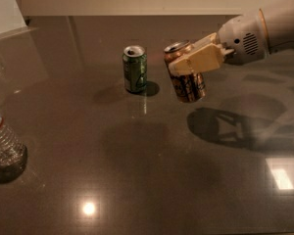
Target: Place orange can upright
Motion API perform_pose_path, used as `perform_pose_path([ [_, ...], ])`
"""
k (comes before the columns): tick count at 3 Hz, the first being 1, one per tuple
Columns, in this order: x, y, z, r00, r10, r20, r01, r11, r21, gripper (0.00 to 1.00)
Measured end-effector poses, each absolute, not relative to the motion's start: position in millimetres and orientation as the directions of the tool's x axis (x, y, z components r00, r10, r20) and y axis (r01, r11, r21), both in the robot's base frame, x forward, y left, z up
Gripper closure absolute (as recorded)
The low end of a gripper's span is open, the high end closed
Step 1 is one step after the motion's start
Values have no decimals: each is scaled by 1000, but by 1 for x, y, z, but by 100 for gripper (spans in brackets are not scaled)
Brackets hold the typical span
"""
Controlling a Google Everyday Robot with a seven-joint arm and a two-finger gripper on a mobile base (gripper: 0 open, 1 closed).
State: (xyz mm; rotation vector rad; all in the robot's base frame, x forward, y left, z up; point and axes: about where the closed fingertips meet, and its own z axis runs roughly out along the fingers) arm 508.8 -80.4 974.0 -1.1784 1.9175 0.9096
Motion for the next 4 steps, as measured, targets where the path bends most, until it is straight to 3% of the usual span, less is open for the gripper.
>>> perform_pose_path([
  [1, 510, -79, 976, -381, -273, -883, -896, 343, 281, 100],
  [2, 511, -80, 976, -346, -187, -919, -907, 318, 277, 100],
  [4, 507, -93, 960, -208, -182, -961, -946, 286, 151, 100],
])
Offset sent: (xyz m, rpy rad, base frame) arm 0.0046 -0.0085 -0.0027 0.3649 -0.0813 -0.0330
